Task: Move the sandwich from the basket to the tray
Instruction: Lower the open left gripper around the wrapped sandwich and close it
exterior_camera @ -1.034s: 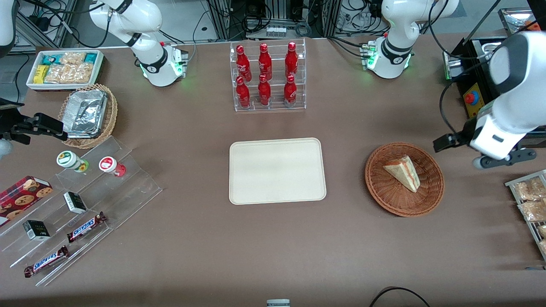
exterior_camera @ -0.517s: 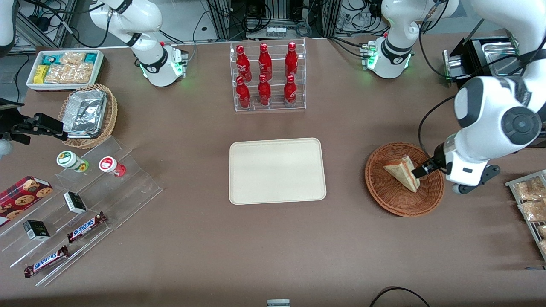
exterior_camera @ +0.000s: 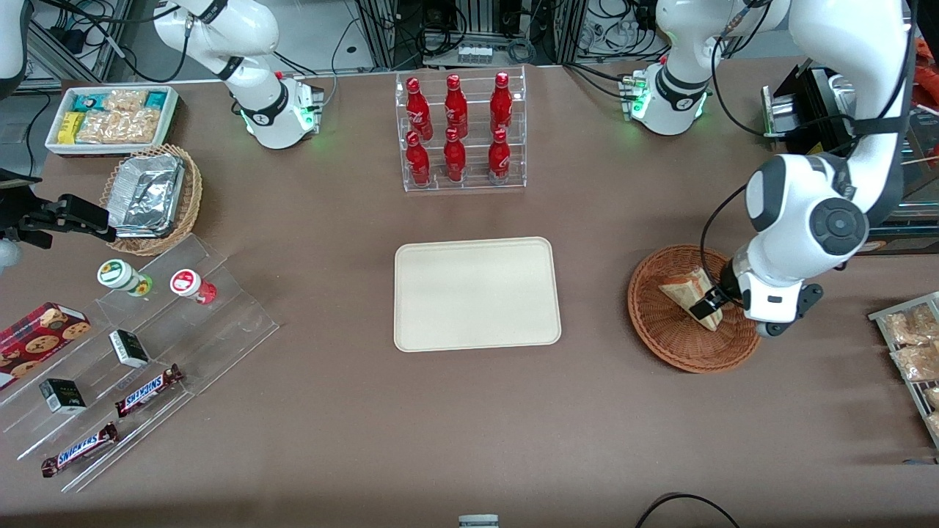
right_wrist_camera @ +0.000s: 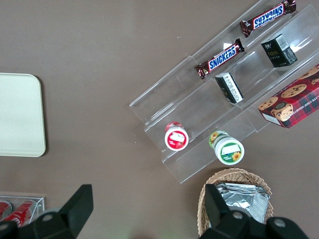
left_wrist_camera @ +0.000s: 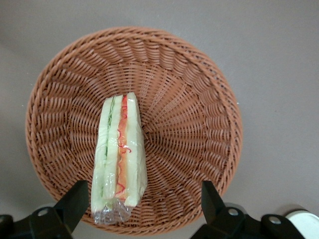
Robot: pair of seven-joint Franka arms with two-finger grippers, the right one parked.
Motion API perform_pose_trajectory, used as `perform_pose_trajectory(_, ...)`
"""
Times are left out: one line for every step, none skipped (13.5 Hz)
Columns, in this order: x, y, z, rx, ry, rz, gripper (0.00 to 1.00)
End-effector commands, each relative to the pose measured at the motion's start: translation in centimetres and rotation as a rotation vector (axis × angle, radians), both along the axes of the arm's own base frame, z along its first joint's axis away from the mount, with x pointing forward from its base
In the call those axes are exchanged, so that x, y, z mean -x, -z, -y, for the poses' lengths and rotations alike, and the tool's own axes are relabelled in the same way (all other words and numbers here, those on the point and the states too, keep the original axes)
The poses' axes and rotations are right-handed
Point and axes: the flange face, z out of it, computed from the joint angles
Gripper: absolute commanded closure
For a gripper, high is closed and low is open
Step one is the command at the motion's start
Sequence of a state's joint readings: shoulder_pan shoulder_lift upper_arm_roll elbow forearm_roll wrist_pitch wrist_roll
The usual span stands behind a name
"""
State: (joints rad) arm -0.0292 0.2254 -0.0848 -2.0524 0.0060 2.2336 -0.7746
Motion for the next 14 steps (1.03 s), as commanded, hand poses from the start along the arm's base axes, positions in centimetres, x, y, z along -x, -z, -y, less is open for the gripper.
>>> perform_pose_trajectory(1.8, 1.7, 0.4, -0.008, -0.012, 0.011, 0.0)
perform_pose_trajectory(2.1, 2.2, 0.5, -0.01, -0.009, 0.007, 0.0)
perform_pose_trajectory(2.3, 2.5, 0.5, -0.01, -0.007, 0.001, 0.0)
perform_pose_trajectory(2.7, 3.0, 0.4, -0.013, -0.004, -0.013, 0.0)
perform_pose_trajectory(2.9, 3.2, 0.4, -0.018, 0.002, -0.017, 0.0)
perform_pose_trajectory(3.2, 3.7, 0.2, -0.028, 0.009, -0.024, 0.0)
perform_pose_trajectory(3.2, 3.9, 0.2, -0.033, 0.012, -0.024, 0.0)
perform_pose_trajectory(3.3, 4.3, 0.1, -0.031, 0.011, -0.018, 0.0)
perform_pose_trajectory(3.5, 4.9, -0.1, -0.029, 0.008, -0.013, 0.0)
perform_pose_trajectory(3.5, 5.3, -0.1, -0.029, 0.008, -0.018, 0.0)
perform_pose_trajectory(3.4, 5.7, -0.2, -0.029, 0.005, -0.02, 0.0)
perform_pose_trajectory(3.3, 5.8, -0.2, -0.027, 0.005, -0.011, 0.0)
perform_pose_trajectory(3.3, 6.5, -0.4, -0.026, 0.002, -0.015, 0.0)
perform_pose_trajectory(3.2, 6.9, -0.5, -0.025, 0.001, -0.014, 0.0)
